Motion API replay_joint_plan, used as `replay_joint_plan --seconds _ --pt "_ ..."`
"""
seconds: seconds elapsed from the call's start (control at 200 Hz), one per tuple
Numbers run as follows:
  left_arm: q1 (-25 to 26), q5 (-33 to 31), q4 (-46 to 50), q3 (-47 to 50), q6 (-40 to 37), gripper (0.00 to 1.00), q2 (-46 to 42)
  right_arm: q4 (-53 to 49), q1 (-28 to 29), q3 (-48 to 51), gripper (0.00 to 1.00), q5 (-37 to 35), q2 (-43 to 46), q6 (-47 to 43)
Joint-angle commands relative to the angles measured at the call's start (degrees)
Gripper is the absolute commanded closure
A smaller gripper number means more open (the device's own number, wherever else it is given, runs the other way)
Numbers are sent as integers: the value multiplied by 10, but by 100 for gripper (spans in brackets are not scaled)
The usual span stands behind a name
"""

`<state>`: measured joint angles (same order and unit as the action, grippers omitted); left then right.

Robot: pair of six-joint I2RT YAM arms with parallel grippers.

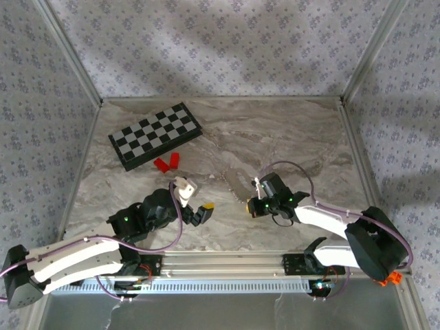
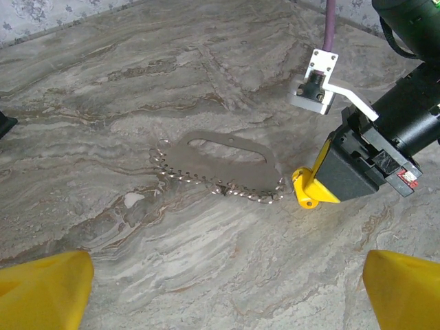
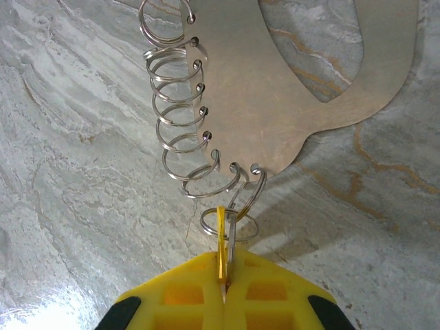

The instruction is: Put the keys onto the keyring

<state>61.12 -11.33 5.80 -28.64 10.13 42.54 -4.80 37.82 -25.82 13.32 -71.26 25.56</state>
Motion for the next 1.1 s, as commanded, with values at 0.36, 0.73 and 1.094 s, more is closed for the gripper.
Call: replay_joint_plan --seconds 0.36,0.73,1.094 --pt "-3 8 -22 -13 -1 0 3 -34 6 30 79 -15 41 30" --pt "-5 1 -1 -37 7 0 6 -96 9 39 47 -57 165 37" --pt "-21 -170 59 -65 39 0 -10 -208 -16 34 27 -164 403 -8"
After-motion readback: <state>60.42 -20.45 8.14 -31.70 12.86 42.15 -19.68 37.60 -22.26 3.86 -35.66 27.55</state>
